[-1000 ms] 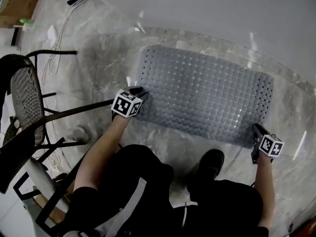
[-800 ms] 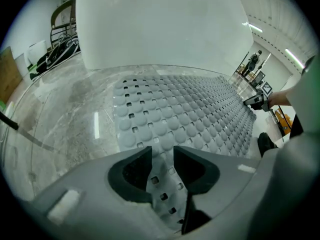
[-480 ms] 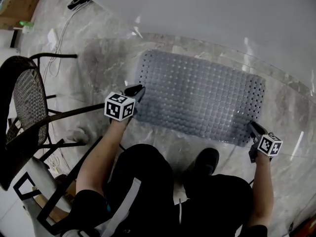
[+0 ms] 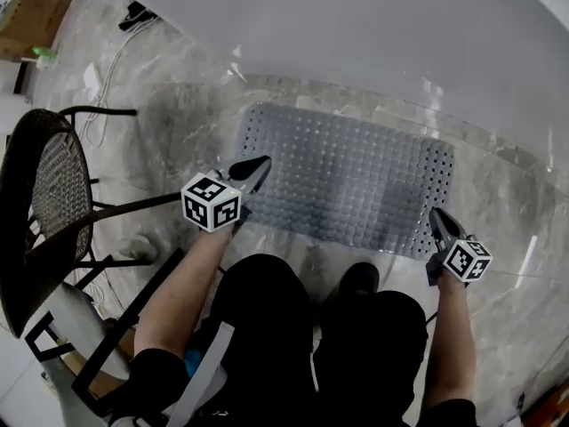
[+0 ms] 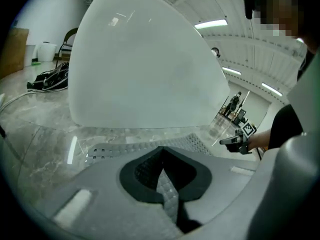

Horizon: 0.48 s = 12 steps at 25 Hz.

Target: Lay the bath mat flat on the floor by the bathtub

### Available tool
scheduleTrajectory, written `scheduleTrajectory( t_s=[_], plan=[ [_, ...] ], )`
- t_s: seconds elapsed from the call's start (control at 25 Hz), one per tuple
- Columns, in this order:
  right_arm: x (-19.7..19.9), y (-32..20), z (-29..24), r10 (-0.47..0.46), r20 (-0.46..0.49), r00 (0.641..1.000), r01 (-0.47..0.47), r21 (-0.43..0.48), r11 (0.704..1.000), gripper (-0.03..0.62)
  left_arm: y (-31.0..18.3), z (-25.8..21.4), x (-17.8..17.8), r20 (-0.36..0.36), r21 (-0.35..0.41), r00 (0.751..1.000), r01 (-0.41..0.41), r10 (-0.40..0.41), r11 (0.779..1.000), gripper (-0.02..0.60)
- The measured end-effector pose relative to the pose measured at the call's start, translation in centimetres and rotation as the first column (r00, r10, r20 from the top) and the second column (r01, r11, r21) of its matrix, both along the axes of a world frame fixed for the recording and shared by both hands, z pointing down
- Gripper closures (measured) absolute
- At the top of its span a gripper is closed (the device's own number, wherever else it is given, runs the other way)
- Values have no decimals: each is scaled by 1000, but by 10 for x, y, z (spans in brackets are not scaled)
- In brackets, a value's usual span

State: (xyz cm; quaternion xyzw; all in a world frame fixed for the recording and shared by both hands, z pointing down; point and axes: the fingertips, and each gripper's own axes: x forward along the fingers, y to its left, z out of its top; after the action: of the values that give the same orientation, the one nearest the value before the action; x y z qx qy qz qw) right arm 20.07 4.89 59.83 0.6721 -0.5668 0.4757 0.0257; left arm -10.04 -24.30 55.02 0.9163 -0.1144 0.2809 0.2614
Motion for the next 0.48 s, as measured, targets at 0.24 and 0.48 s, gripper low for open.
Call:
scheduleTrajectory(
  t_s=[0.24, 0.48],
  plan=[
    [-26, -7, -119, -26, 10, 1000, 26, 18, 1000, 571, 32, -127, 13, -33, -62, 999, -7, 5, 998, 577],
    [-68, -9, -268, -133, -9, 991, 133, 24, 991, 586, 75, -282, 25, -32, -45, 997, -77, 76, 996, 577]
  ],
)
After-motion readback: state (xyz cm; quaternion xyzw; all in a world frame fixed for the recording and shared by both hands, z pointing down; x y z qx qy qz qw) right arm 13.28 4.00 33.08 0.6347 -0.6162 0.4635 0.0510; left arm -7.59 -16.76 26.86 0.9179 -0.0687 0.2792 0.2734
